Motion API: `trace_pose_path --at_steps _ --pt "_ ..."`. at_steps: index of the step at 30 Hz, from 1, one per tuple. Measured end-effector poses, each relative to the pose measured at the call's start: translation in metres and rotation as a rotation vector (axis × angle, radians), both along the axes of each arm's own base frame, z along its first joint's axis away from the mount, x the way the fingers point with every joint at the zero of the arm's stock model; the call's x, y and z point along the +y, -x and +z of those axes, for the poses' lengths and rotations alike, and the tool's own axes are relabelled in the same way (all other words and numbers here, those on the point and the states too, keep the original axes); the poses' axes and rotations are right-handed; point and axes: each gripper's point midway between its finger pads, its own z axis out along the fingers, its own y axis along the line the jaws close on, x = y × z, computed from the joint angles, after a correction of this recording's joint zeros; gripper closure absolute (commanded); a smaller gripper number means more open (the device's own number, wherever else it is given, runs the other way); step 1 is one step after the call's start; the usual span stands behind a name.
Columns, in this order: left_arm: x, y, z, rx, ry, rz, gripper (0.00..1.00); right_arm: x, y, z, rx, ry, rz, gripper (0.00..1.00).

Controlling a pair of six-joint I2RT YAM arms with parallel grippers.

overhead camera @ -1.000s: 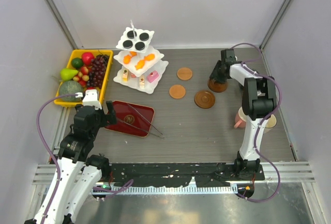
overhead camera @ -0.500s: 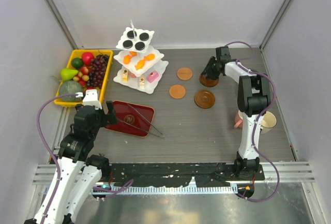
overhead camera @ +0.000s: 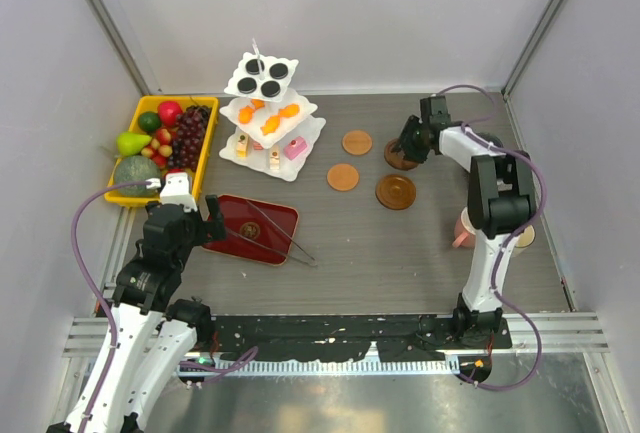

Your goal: Serve the afternoon tea

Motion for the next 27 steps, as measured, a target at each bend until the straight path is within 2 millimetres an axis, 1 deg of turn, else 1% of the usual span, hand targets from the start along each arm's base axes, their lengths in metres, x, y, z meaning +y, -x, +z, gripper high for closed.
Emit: trace_pose_path --at_steps 1,6,8,9,10,11,13,16,19,21,27 --pt "0.0 0.0 0.0 0.0 0.0 0.0 0.02 -0.002 0.008 0.004 0.002 0.011 0.003 0.5" --pt "0.0 0.0 0.0 -0.001 0.0 0.0 0.02 -0.016 0.041 0.044 -0.066 0.069 -0.013 0.49" --pt "0.0 0.0 0.0 -0.001 0.0 -0.001 0.02 -0.025 0.058 0.052 -0.08 0.103 -0.033 0.48" --pt "0.0 0.0 0.0 -0.001 0.0 -0.001 0.02 -0.03 0.066 0.052 -0.081 0.119 -0.04 0.48" --pt "0.0 0.0 0.0 -0.002 0.001 -0.002 0.02 -0.033 0.072 0.051 -0.076 0.13 -0.045 0.48" --pt "-0.001 0.0 0.001 -0.002 0.003 -0.004 0.02 -0.036 0.082 0.045 -0.062 0.145 -0.051 0.48" --pt "-0.001 0.001 0.001 -0.006 0.005 -0.006 0.02 -0.04 0.096 0.029 -0.018 0.16 -0.054 0.49" --pt "-0.001 0.001 0.002 -0.008 0.006 -0.007 0.02 -0.042 0.121 0.001 0.06 0.163 -0.051 0.49" --pt "-0.001 0.001 0.002 -0.011 0.006 -0.008 0.02 -0.041 0.138 -0.016 0.114 0.149 -0.049 0.5" --pt "-0.001 0.001 0.002 -0.011 0.007 -0.008 0.02 -0.038 0.142 -0.019 0.122 0.135 -0.045 0.52" --pt "-0.001 0.001 0.002 -0.011 0.007 -0.008 0.02 -0.027 0.134 -0.019 0.099 0.081 -0.034 0.62"
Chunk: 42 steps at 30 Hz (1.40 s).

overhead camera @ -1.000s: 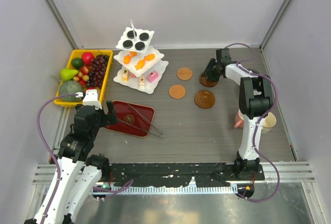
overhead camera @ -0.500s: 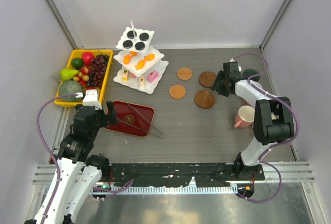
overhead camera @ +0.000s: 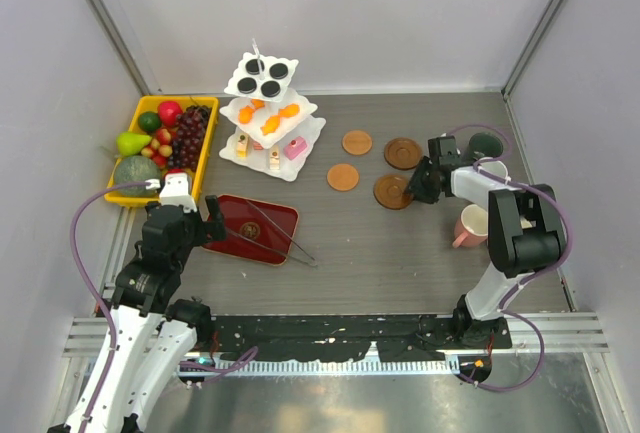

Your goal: Serve the afternoon tea

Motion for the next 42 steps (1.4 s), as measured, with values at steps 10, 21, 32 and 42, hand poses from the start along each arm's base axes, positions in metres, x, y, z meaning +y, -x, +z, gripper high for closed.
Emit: trace_pose_path --at_steps 10,21,32,42 --pt "0.0 0.0 0.001 -0.006 0.001 0.0 0.02 0.013 -0.008 0.0 -0.024 -0.05 -0.007 0.65" --pt "-0.001 0.001 0.001 -0.006 0.001 -0.005 0.02 0.013 -0.006 0.006 -0.012 -0.038 0.009 0.49" --pt "-0.004 0.002 0.003 -0.017 0.008 -0.022 0.02 -0.045 0.007 0.163 -0.331 0.143 -0.027 0.23" --pt "-0.011 0.006 0.009 -0.047 0.017 -0.055 0.01 -0.105 0.083 0.189 -0.273 0.316 -0.153 0.01"
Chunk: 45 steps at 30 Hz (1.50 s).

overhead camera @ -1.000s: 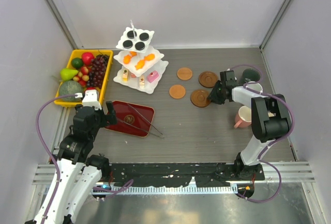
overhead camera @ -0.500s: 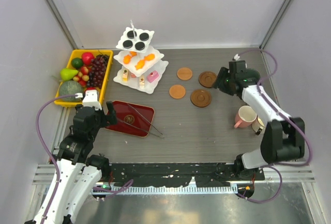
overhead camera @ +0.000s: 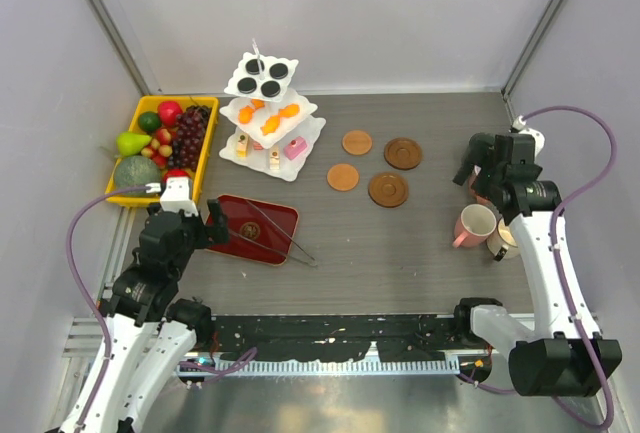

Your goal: Serve the afternoon tea

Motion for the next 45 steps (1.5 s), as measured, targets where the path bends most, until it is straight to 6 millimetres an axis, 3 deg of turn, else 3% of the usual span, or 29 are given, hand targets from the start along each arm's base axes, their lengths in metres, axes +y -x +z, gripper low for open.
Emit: trace_pose_path --at_steps 6,11,14,25,29,31,36,41,45 --pt "-0.005 0.002 0.003 -0.013 0.004 -0.023 0.02 -0.029 0.034 -0.025 0.124 0.036 -0.125 0.04" --pt "-0.008 0.003 0.003 -0.016 0.005 -0.04 0.01 -0.036 0.057 -0.062 0.234 0.005 -0.186 0.17" --pt "-0.009 0.003 0.003 -0.016 0.005 -0.045 0.02 -0.032 0.067 -0.084 0.287 -0.022 -0.187 0.19" --pt "-0.01 0.004 0.004 -0.022 0.007 -0.049 0.02 -0.033 0.069 -0.111 0.31 -0.05 -0.223 0.36" --pt "-0.01 0.004 0.004 -0.022 0.007 -0.049 0.02 -0.034 0.069 -0.122 0.32 -0.062 -0.242 0.54" --pt "-0.01 0.004 0.004 -0.022 0.007 -0.049 0.02 -0.033 0.067 -0.126 0.327 -0.068 -0.245 0.71" --pt "-0.009 0.004 0.004 -0.022 0.006 -0.048 0.01 -0.034 0.06 -0.126 0.306 -0.083 -0.253 0.93" --pt "-0.009 0.003 0.004 -0.02 0.003 -0.042 0.01 -0.028 0.066 -0.12 0.307 -0.096 -0.218 0.95" --pt "-0.009 0.002 0.002 -0.01 -0.001 -0.042 0.02 -0.021 0.063 -0.096 0.273 -0.085 -0.156 0.95"
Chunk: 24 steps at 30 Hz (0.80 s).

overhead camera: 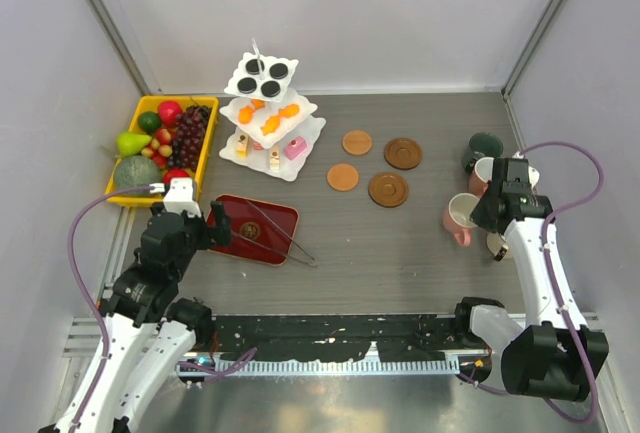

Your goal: Serve the afternoon tea

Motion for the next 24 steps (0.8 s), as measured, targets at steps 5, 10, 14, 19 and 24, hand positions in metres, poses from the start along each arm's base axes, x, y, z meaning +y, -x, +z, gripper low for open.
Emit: trace_pose_path --at_steps 5,10,14,19,24 --pt "0.0 -0.001 -0.001 0.006 -0.004 0.0 0.01 0.019 -0.036 0.042 -0.073 0.028 0.156 0.95" --pt "0.002 -0.001 -0.003 0.008 -0.014 0.008 0.01 0.051 -0.09 0.067 -0.105 0.043 0.322 0.95" --pt "0.003 -0.002 -0.001 -0.002 -0.011 0.017 0.02 0.086 -0.142 0.076 -0.107 0.029 0.432 0.95" --pt "0.002 -0.007 0.02 -0.073 -0.004 0.008 0.01 0.126 -0.209 0.082 -0.129 0.025 0.53 0.95" --pt "0.001 -0.022 0.065 -0.233 -0.018 0.001 0.01 0.164 -0.27 0.078 -0.151 0.017 0.615 0.95"
